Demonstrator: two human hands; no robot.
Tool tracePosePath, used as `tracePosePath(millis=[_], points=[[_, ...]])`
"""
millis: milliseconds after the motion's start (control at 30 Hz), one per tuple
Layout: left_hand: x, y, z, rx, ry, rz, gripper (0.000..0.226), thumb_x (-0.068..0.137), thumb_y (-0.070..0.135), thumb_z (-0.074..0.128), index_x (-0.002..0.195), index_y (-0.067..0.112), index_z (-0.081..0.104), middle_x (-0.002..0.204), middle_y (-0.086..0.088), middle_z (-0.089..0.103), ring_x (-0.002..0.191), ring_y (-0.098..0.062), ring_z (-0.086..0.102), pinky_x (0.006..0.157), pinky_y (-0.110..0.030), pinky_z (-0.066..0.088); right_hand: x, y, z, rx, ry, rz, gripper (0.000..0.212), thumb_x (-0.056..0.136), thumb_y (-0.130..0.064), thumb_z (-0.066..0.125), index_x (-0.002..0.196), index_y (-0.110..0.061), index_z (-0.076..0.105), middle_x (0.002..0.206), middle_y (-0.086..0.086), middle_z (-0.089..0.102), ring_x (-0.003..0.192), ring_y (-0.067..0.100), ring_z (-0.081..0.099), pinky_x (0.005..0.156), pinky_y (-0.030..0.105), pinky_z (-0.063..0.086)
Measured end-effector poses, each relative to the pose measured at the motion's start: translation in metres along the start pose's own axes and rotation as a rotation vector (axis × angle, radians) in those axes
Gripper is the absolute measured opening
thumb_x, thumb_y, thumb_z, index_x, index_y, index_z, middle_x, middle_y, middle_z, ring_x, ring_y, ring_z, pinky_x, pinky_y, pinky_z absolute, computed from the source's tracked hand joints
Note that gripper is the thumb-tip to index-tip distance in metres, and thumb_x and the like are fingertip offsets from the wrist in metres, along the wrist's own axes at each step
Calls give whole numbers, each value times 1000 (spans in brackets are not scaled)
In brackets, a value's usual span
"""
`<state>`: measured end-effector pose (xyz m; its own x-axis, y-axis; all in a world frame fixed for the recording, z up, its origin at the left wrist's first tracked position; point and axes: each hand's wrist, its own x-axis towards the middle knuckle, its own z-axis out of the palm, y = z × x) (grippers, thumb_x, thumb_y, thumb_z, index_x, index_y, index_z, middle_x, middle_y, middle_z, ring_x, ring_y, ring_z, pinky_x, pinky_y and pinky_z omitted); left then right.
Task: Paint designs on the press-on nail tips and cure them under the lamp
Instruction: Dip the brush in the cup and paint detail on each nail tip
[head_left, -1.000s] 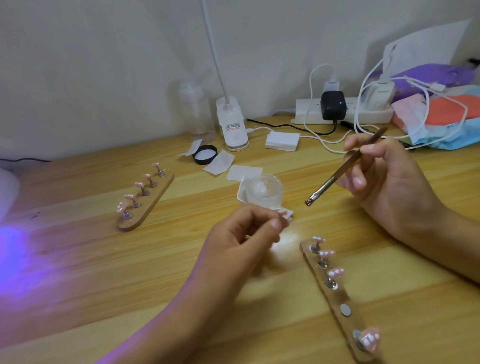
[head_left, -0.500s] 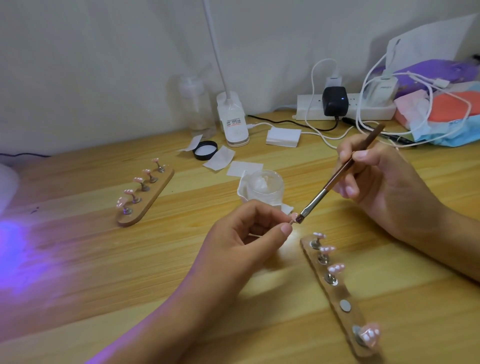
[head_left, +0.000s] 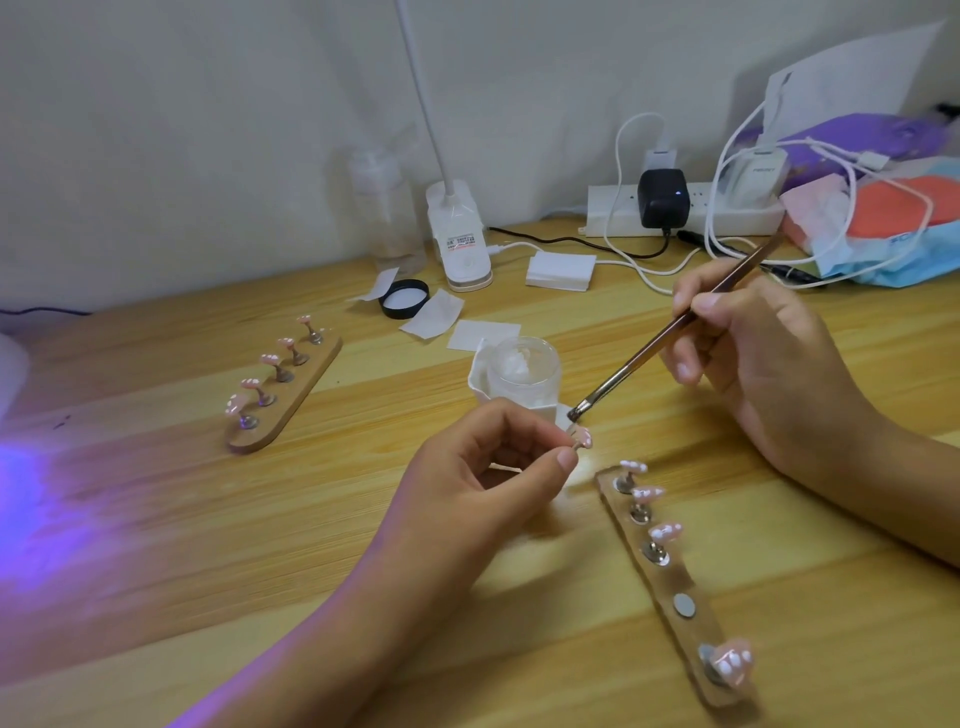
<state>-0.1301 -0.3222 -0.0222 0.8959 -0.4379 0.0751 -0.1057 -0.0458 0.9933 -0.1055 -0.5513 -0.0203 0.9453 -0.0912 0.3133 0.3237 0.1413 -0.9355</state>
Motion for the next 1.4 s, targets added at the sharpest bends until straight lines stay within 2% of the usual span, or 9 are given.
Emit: tracePosePath(millis=[100, 233, 433, 733, 867, 967, 1033, 1167, 1400], points=[[-1, 0, 0, -7, 0, 1, 9, 86, 19, 72, 81, 27, 71, 81, 17, 71, 72, 2, 60, 64, -10, 45, 4, -3, 0, 116, 72, 36, 17, 93, -18, 48, 80, -17, 59, 55, -5, 52, 51, 8, 51, 56, 18, 46], [-1, 0, 1, 14, 6, -8, 7, 84, 20, 73, 82, 27, 72, 82, 11, 71, 71, 0, 60, 63, -14, 49, 3, -4, 1, 196, 60, 103, 16, 98, -22, 52, 83, -17, 55, 63, -7, 58, 55, 6, 56, 58, 17, 49], [-1, -2, 2, 25, 11, -25, 3, 78, 26, 71, 81, 26, 72, 76, 9, 67, 65, -2, 58, 61, -18, 51, -1, -4, 6, 104, -34, 78, 8, 90, -27, 57, 90, -19, 54, 63, 1, 61, 54, 11, 59, 57, 20, 51], [-1, -2, 3, 17, 1, -23, 4, 78, 24, 70, 78, 27, 72, 74, 7, 66, 63, -2, 56, 59, -16, 49, -1, -1, 5, 35, -46, 59, 30, 80, -40, 67, 95, -19, 54, 62, 0, 62, 56, 12, 62, 59, 20, 52], [-1, -1, 3, -1, -5, -18, 4, 78, 21, 69, 77, 24, 71, 69, 11, 64, 59, -2, 53, 56, -13, 45, -1, 1, 4, -32, -11, 18, 19, 87, -36, 64, 95, -22, 54, 63, -2, 62, 58, 11, 62, 61, 20, 53], [-1, -1, 4, 2, -5, -21, 5, 78, 21, 69, 77, 26, 71, 68, 12, 63, 59, -2, 53, 57, -16, 48, 1, 2, 1, 22, 35, 17, 13, 94, -30, 59, 94, -19, 52, 64, -4, 63, 59, 11, 63, 61, 20, 53], [-1, -1, 4, 4, 0, -27, 5, 78, 22, 70, 77, 27, 71, 70, 12, 63, 60, -3, 54, 58, -18, 50, 3, 2, 0, 85, 28, 30, 4, 93, -21, 51, 92, -17, 51, 65, -2, 65, 61, 13, 64, 62, 22, 53], [-1, -1, 4, 2, 1, -37, 6, 78, 22, 70, 77, 28, 72, 73, 8, 65, 62, -4, 56, 58, -17, 50, 1, 1, 1, 143, -68, 51, 6, 89, -12, 39, 88, -13, 45, 65, 7, 67, 64, 18, 64, 63, 25, 53], [-2, 2, 4, 5, 13, -50, 3, 77, 26, 69, 77, 26, 72, 72, 10, 64, 63, -2, 55, 59, -15, 48, -1, 0, 1, 104, -109, 40, 4, 89, -13, 39, 88, -12, 42, 64, 6, 66, 63, 18, 62, 63, 23, 53]])
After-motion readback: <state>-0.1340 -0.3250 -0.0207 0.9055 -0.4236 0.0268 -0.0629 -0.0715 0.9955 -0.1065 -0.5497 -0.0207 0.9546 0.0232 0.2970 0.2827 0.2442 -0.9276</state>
